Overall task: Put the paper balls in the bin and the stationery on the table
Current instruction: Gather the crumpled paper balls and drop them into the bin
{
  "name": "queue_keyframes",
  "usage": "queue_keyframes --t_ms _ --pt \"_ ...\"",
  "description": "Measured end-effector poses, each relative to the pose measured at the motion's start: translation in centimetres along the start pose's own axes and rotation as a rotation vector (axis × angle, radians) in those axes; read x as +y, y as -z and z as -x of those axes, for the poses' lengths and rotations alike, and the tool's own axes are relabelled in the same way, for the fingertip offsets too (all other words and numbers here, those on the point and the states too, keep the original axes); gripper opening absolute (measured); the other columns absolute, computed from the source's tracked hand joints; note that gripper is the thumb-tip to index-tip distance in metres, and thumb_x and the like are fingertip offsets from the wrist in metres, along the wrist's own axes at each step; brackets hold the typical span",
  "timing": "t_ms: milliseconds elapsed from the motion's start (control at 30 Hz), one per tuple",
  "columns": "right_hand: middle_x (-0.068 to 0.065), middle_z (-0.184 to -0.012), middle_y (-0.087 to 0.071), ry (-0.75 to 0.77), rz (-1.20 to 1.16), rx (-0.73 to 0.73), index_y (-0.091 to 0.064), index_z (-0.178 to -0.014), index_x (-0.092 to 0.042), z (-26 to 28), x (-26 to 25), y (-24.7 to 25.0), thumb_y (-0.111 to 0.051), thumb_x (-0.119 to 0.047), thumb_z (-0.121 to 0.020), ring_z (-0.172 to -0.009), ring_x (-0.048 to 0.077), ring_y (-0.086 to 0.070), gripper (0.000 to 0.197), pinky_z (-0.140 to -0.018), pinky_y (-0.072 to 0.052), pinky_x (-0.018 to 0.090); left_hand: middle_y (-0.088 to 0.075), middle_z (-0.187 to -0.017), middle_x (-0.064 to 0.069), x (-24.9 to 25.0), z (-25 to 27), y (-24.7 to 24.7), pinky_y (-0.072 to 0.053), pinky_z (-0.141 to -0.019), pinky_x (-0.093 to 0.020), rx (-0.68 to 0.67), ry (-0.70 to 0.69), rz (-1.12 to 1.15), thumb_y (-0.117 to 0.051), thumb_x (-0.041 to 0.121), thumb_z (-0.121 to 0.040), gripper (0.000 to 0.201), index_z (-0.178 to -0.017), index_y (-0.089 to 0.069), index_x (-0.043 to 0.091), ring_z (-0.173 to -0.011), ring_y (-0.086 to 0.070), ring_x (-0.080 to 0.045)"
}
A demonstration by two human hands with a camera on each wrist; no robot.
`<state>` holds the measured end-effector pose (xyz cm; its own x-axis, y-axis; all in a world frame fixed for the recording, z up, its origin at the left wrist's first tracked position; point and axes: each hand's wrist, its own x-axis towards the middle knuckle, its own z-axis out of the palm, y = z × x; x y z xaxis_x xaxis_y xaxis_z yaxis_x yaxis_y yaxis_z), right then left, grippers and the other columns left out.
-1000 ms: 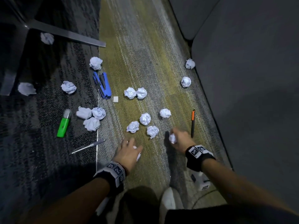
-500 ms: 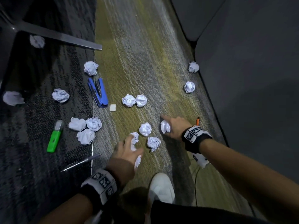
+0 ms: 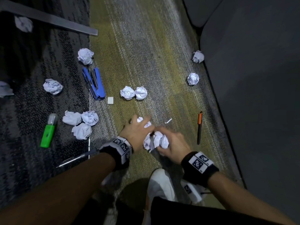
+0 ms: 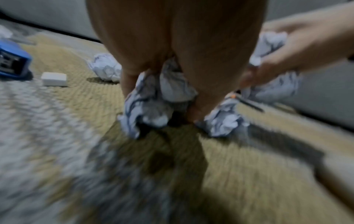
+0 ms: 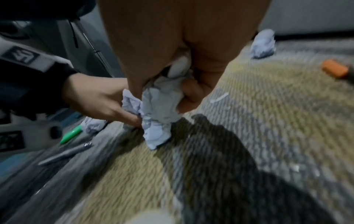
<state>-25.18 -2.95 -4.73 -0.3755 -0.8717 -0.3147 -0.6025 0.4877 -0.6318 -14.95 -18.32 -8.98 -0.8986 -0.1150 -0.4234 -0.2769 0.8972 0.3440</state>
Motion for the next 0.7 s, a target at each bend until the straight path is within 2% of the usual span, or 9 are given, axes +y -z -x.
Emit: queue_keyframes --t_ms 67,133,200,300,400,466,566,633,700 --pt "0.000 -0.103 -0.065 -0.003 -0.052 -0.032 -0.057 -0.111 -0.022 0.3 -0.3 -2.2 -0.060 -0.037 -0.074 -0.092 0.019 -0.061 0.040 -0.081 -0.049 0.036 -0.015 -0.159 0.004 -0.8 1.1 -0.6 -0.046 -0.084 -0.044 0.028 -0.031 -0.070 -0.051 0.016 -0.083 0.045 -0.125 -0.044 0.031 -0.119 -0.035 -0.039" --pt "-0.001 -0.105 -0.062 -0.045 -0.081 -0.003 -0.056 -0.111 -0.024 0.5 -0.6 -3.6 -0.059 -0.036 -0.073 -0.094 0.016 -0.058 0.040 -0.083 -0.048 0.036 -0.034 -0.153 0.006 -0.8 1.8 -0.8 -0.051 -0.069 -0.042 0.082 -0.030 -0.125 -0.064 0.014 -0.072 0.044 -0.111 -0.056 0.031 -0.104 -0.041 -0.035" --pt "-0.005 -0.101 -0.061 -0.078 -0.092 0.001 -0.054 -0.109 -0.025 0.4 -1.0 -3.9 -0.058 -0.036 -0.074 -0.088 0.014 -0.056 0.037 -0.079 -0.048 0.036 -0.047 -0.146 0.004 -1.3 1.9 -1.5 -0.050 -0.060 -0.040 0.148 -0.018 -0.142 -0.068 0.013 -0.061 0.045 -0.102 -0.060 0.029 -0.094 -0.041 -0.031" --pt "-0.010 -0.100 -0.062 0.036 0.000 -0.099 -0.052 -0.114 -0.028 0.9 -1.6 -4.0 -0.062 -0.036 -0.077 -0.081 0.012 -0.058 0.039 -0.071 -0.049 0.032 -0.032 -0.155 0.004 -1.9 1.4 -1.9 -0.048 -0.069 -0.041 0.193 0.001 -0.016 -0.059 0.007 -0.070 0.047 -0.111 -0.050 0.029 -0.103 -0.037 -0.032" --pt "-0.007 -0.133 -0.056 0.241 0.327 -0.311 -0.045 -0.127 -0.030 1.0 -2.2 -5.2 -0.068 -0.022 -0.072 -0.080 0.017 -0.066 0.060 -0.061 -0.055 0.032 -0.004 -0.161 0.008 -1.4 1.3 -1.4 -0.041 -0.088 -0.045 0.118 0.086 0.004 -0.052 0.010 -0.080 0.052 -0.125 -0.039 0.031 -0.121 -0.028 -0.037" --pt "0.000 -0.146 -0.044 0.256 0.480 -0.412 -0.037 -0.132 -0.029 0.5 -2.6 -5.6 -0.066 -0.011 -0.073 -0.071 0.027 -0.068 0.068 -0.052 -0.056 0.038 -0.001 -0.161 0.006 -1.2 1.2 -1.2 -0.042 -0.089 -0.048 0.118 0.108 -0.030 -0.056 0.012 -0.080 0.054 -0.126 -0.036 0.031 -0.121 -0.030 -0.040" --pt "0.008 -0.143 -0.042 0.336 0.531 -0.453 -0.033 -0.137 -0.030 -0.3 -3.3 -5.8 -0.055 -0.008 -0.081 -0.064 0.034 -0.067 0.064 -0.044 -0.050 0.036 -0.010 -0.160 0.002 -1.7 1.0 -1.0 -0.047 -0.080 -0.047 0.127 0.084 -0.065 -0.058 0.014 -0.077 0.052 -0.120 -0.035 0.030 -0.116 -0.036 -0.041" --pt "0.008 -0.131 -0.052 0.401 0.595 -0.456 -0.037 -0.135 -0.035 -0.2 -3.9 -6.5 -0.048 -0.018 -0.085 -0.051 0.026 -0.064 0.055 -0.038 -0.043 0.027 -0.017 -0.159 0.000 -2.1 0.9 -1.2 -0.048 -0.075 -0.046 0.120 0.066 -0.069 -0.056 0.009 -0.076 0.054 -0.118 -0.030 0.032 -0.112 -0.040 -0.041" --pt "0.003 -0.119 -0.061 0.453 0.705 -0.461 -0.047 -0.127 -0.040 0.0 -4.4 -7.9 -0.042 -0.026 -0.085 -0.042 0.016 -0.057 0.044 -0.033 -0.030 0.021 -0.034 -0.152 -0.002 -2.3 0.8 -1.0 -0.051 -0.062 -0.044 0.119 0.059 -0.075 -0.062 0.007 -0.069 0.065 -0.119 -0.032 0.035 -0.099 -0.048 -0.040"
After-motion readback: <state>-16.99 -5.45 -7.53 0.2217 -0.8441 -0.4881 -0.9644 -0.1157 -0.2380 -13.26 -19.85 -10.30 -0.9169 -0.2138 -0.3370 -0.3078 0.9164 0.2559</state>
